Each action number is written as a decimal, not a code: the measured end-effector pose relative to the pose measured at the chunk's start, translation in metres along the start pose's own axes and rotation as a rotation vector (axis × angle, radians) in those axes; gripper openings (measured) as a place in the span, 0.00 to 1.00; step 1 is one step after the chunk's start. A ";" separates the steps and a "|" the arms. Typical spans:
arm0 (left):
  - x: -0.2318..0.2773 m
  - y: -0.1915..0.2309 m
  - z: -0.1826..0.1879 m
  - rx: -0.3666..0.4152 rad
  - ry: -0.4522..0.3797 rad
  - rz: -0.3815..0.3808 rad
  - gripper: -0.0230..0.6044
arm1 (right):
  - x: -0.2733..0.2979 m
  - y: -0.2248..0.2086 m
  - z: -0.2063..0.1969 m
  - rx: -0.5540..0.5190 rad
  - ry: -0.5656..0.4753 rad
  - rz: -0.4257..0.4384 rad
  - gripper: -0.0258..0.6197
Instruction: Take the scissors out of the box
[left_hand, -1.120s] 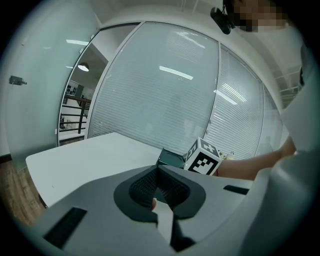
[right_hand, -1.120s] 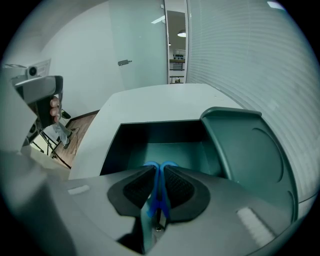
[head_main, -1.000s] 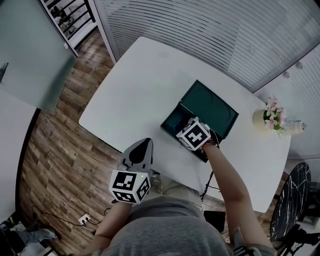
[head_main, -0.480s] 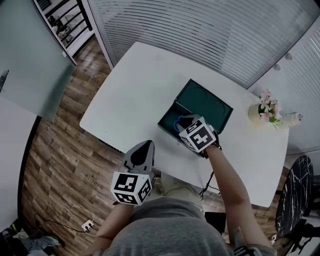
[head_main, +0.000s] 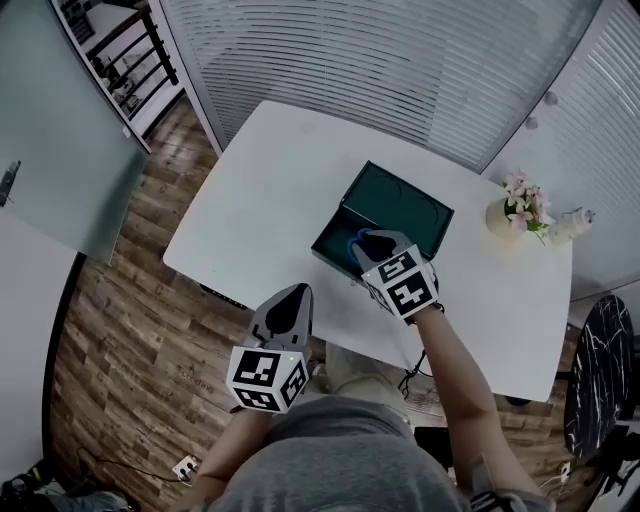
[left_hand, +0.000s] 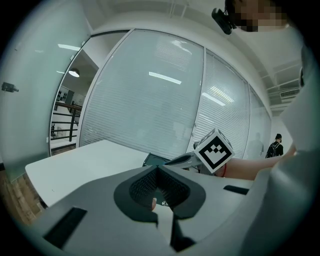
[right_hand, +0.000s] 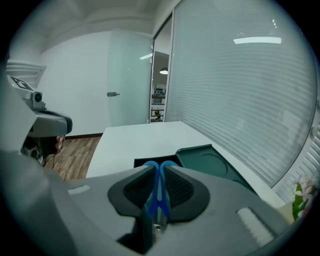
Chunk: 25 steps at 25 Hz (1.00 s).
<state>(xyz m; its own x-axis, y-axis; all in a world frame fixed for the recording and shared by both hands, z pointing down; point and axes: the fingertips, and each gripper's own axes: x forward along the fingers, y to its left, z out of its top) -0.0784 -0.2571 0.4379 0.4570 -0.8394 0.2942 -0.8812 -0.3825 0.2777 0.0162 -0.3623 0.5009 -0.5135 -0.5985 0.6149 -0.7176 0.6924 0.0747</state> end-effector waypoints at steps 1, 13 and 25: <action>-0.002 -0.002 0.001 0.003 -0.004 -0.004 0.05 | -0.006 0.001 0.003 0.003 -0.021 -0.015 0.16; -0.026 -0.019 0.009 0.031 -0.043 -0.053 0.05 | -0.099 0.023 0.046 0.073 -0.309 -0.187 0.16; -0.044 -0.038 0.014 0.064 -0.076 -0.105 0.05 | -0.175 0.065 0.050 0.121 -0.483 -0.291 0.16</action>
<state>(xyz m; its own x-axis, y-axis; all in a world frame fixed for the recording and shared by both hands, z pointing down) -0.0668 -0.2114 0.4019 0.5390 -0.8193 0.1953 -0.8359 -0.4916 0.2442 0.0363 -0.2327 0.3585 -0.4233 -0.8932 0.1519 -0.8954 0.4380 0.0797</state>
